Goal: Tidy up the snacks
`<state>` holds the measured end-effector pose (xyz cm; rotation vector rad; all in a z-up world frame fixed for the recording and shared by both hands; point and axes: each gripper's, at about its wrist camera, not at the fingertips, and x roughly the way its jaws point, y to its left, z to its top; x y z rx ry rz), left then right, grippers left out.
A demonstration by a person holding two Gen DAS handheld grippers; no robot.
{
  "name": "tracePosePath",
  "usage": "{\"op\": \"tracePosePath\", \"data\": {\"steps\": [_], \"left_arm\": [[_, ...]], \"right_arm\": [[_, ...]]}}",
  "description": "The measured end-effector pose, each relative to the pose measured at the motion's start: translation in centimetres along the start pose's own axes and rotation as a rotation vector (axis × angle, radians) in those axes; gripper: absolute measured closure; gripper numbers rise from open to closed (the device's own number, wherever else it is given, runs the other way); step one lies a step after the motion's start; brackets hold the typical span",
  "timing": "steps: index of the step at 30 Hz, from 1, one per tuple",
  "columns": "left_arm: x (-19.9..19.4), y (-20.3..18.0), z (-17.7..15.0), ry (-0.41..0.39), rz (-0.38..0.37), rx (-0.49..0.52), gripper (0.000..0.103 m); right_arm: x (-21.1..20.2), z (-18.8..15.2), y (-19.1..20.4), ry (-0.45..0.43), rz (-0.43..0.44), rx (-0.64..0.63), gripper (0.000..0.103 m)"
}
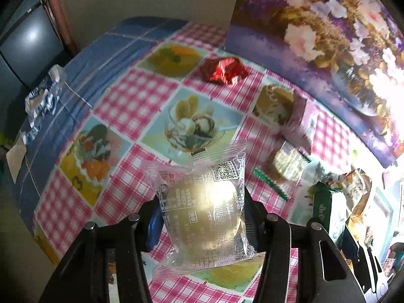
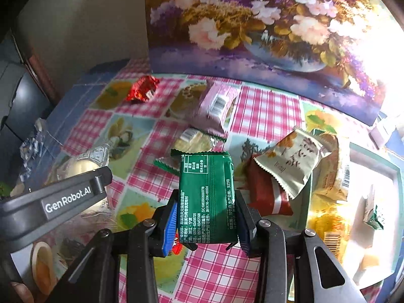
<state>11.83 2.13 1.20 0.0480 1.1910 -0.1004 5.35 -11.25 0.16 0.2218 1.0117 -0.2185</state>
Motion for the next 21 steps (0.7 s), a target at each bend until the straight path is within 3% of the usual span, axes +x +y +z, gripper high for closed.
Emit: {"op": "tracePosePath", "data": {"steps": [1, 10, 21], "left_arm": [[-0.1, -0.4, 0.1, -0.011, 0.000, 0.001, 0.048], [-2.6, -0.8, 0.7, -0.088, -0.009, 0.005, 0.048], [-5.0, -3.4, 0.6, -0.149, -0.028, 0.058, 0.048]], "right_arm": [[-0.3, 0.1, -0.1, -0.005, 0.002, 0.004, 0.060], [-3.8, 0.9, -2.4, -0.087, 0.032, 0.067, 0.060], [-6.8, 1.6, -8.7, -0.136, -0.021, 0.215, 0.061]]}}
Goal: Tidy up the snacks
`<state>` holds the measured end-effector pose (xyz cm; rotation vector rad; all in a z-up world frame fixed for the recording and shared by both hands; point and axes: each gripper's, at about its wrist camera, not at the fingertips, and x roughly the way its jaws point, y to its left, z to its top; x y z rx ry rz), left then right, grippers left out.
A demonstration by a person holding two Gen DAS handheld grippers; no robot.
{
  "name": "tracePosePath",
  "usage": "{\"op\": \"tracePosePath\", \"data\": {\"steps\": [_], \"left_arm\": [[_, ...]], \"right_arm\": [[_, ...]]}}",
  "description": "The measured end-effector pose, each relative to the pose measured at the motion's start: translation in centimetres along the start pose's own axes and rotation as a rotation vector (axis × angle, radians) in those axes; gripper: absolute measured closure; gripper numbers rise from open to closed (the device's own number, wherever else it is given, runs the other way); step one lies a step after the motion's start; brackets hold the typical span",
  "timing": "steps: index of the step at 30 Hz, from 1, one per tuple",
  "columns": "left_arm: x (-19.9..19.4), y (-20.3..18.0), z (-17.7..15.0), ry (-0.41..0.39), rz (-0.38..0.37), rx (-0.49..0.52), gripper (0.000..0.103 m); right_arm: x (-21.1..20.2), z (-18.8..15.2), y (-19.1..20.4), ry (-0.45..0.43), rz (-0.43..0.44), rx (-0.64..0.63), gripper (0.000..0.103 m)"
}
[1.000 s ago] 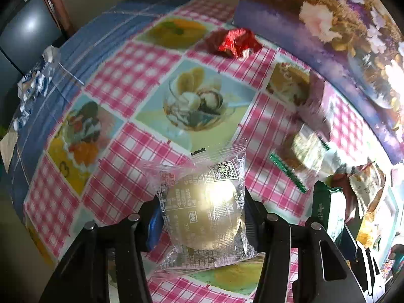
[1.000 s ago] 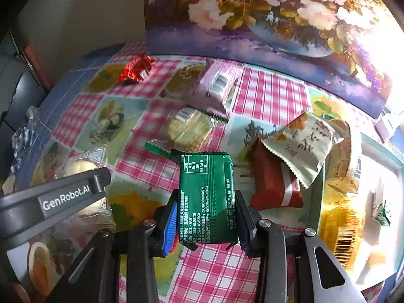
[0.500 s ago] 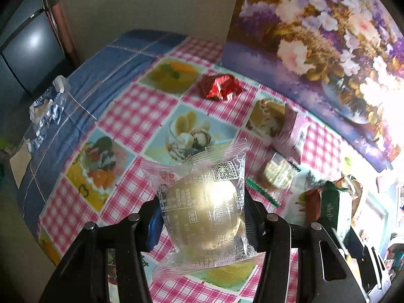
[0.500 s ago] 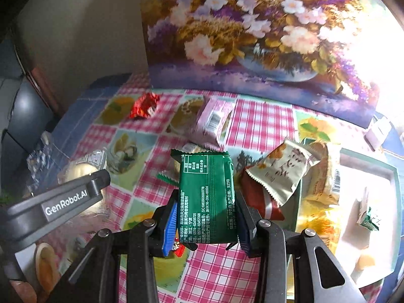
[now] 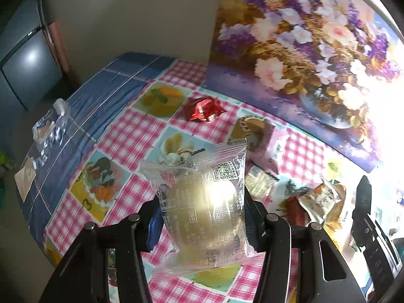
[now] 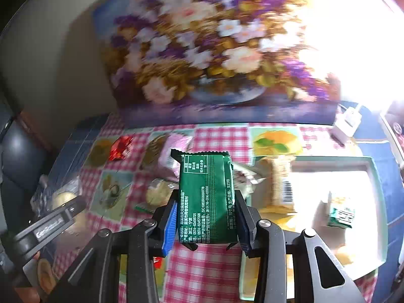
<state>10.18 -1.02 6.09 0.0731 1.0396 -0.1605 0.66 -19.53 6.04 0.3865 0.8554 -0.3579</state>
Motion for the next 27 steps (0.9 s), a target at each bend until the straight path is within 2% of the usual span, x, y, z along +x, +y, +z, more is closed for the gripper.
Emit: {"op": "tracePosePath", "data": {"steps": [4, 8, 15, 27], "left_arm": [[-0.9, -1.7, -0.1, -0.016, -0.037, 0.028, 0.048], [-1.6, -4.3, -0.5, -0.031, -0.042, 0.096, 0.048], [-2.8, -9.2, -1.8, -0.042, -0.094, 0.202, 0.048], [-4.4, -17.6, -6.5, -0.013, -0.251, 0.391, 0.048]], "right_arm": [[-0.9, 0.5, -2.9, -0.023, -0.043, 0.063, 0.061], [-1.8, 0.8, -5.8, -0.042, -0.076, 0.134, 0.061], [-3.5, 0.7, -10.7, -0.066, -0.172, 0.238, 0.061], [-5.5, -0.1, -16.9, -0.082, -0.257, 0.392, 0.060]]}}
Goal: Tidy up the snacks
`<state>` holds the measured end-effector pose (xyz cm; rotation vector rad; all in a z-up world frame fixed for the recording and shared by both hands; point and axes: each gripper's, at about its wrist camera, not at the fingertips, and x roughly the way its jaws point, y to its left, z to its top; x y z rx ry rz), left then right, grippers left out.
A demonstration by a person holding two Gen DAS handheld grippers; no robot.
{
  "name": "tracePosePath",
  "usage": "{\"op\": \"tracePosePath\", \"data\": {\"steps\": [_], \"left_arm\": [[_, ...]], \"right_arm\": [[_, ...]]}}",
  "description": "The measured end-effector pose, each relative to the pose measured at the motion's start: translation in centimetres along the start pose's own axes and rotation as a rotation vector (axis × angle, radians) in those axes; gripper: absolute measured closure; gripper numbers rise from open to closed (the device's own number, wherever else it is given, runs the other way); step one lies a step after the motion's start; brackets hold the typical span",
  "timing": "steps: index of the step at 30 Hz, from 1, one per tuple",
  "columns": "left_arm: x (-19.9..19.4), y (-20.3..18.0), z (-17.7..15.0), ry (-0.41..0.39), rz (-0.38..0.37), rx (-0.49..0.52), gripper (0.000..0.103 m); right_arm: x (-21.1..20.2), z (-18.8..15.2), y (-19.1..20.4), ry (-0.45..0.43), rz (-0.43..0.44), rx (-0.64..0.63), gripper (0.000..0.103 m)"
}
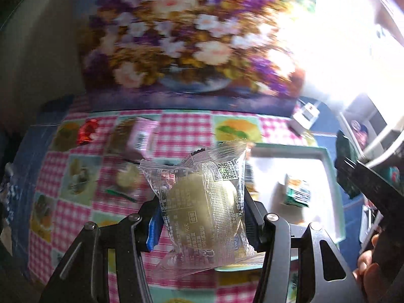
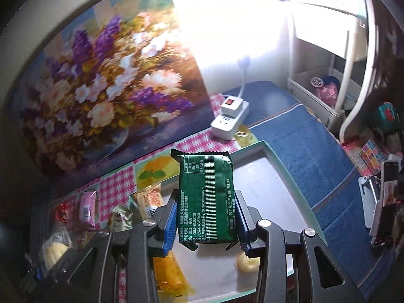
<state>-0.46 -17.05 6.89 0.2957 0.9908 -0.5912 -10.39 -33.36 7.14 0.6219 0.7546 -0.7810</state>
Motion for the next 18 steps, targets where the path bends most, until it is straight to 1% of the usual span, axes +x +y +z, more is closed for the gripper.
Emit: {"op": "tracePosePath", "data": {"steps": [5, 11, 15, 18], "left_arm": [[0.5, -2.9, 0.0, 0.024, -0.050, 0.055, 0.048], [1.5, -6.0, -0.7, 0.055, -0.062, 0.123, 0.048], [2.6, -6.8, -1.2, 0.078, -0.068, 0.139, 0.048], [3.4, -7.3, -1.4, 0.090, -0.067, 0.142, 0.048]], "right_arm": [[-0.2, 0.3, -2.2, 0.003, -0.032, 0.065, 0.060], [-0.2, 0.4, -5.0, 0.009, -0.063, 0.139, 0.060], [0.0, 0.5, -6.0, 0.014, -0.083, 0.158, 0.060], [0.7, 0.3, -6.5, 0.038, -0.096, 0.169, 0.060]]}}
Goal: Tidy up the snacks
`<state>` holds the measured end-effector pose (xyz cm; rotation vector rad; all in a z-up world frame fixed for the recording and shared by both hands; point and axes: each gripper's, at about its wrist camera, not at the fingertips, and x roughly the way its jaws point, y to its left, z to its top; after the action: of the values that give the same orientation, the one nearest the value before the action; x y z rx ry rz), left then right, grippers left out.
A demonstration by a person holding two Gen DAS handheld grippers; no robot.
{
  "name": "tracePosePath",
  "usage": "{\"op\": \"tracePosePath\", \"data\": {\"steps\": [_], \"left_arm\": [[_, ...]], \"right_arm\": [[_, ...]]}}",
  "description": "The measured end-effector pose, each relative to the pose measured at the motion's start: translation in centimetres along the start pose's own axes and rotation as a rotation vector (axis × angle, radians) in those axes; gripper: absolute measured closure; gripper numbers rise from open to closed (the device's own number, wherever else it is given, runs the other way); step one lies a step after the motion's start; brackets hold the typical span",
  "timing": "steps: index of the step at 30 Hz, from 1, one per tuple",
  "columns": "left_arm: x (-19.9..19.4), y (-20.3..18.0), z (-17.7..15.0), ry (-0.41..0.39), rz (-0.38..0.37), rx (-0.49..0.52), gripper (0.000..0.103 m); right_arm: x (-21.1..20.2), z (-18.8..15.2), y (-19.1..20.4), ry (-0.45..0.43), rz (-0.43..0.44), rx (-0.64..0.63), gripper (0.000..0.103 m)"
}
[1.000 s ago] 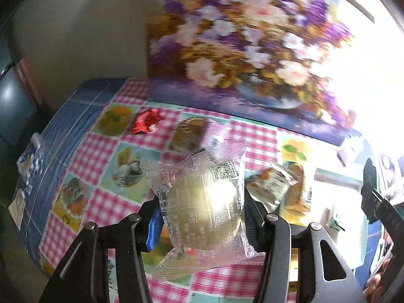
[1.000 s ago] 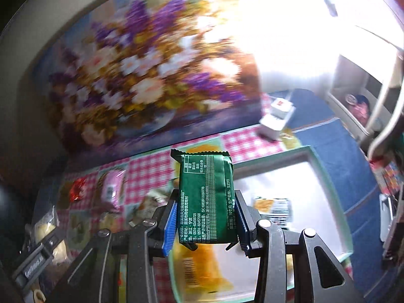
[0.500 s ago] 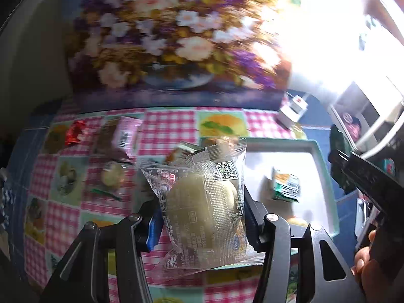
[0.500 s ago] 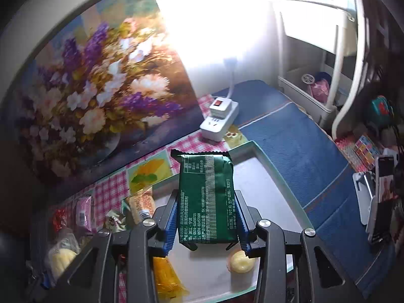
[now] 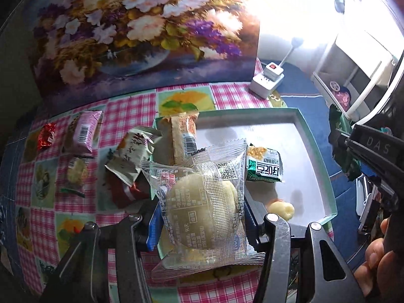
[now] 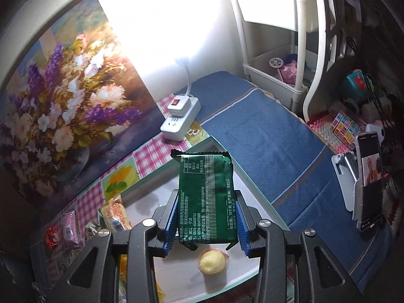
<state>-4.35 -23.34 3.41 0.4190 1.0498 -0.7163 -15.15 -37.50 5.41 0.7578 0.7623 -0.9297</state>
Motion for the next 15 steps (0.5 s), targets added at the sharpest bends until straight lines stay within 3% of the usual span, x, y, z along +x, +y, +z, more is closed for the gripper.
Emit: {"op": "tracePosePath", "data": {"steps": [8, 15], "left_arm": [[2.1, -0.8, -0.2, 0.036, 0.009, 0.012, 0.048], [3.4, -1.6, -0.4, 0.046, 0.010, 0.027, 0.047]], "right_arm": [[4.4, -1.8, -1.1, 0.137, -0.043, 0.019, 0.060], [6.2, -2.8, -2.0, 0.184, -0.069, 0.024, 0.060]]}}
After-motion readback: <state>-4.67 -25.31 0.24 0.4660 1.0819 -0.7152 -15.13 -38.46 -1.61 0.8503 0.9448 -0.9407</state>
